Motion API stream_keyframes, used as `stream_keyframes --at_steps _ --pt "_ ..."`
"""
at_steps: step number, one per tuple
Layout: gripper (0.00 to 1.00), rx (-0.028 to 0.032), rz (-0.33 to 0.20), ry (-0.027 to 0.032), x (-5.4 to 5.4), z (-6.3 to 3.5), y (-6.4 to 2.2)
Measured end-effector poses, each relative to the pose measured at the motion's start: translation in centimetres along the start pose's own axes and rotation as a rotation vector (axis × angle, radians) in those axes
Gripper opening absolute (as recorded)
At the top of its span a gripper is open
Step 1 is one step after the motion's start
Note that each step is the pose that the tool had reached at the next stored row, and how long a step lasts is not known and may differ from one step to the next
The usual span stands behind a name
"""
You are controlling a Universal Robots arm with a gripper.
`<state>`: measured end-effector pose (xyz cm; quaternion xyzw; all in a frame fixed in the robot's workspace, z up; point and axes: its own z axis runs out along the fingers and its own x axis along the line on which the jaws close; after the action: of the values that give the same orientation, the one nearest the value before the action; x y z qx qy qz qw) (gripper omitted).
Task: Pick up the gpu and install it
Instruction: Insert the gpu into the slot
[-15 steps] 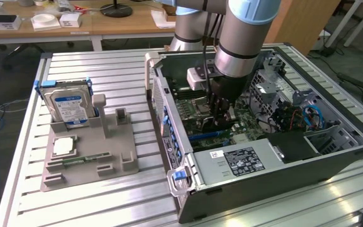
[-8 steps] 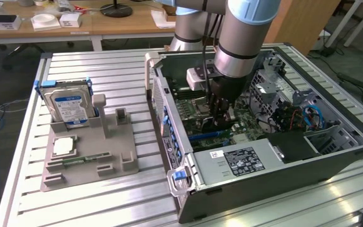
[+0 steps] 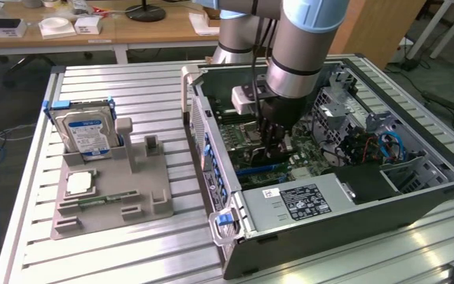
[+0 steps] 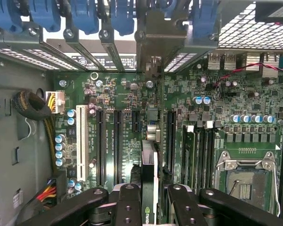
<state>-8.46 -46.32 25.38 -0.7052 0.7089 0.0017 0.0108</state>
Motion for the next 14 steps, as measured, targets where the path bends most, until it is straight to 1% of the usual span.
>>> stream_keyframes --at_steps 8,14 --pt "0.26 0.0001 0.0 -0.0001 0.0 0.11 0.08" --pt "0.26 0.0 0.0 0.0001 0.01 0.37 0.1"
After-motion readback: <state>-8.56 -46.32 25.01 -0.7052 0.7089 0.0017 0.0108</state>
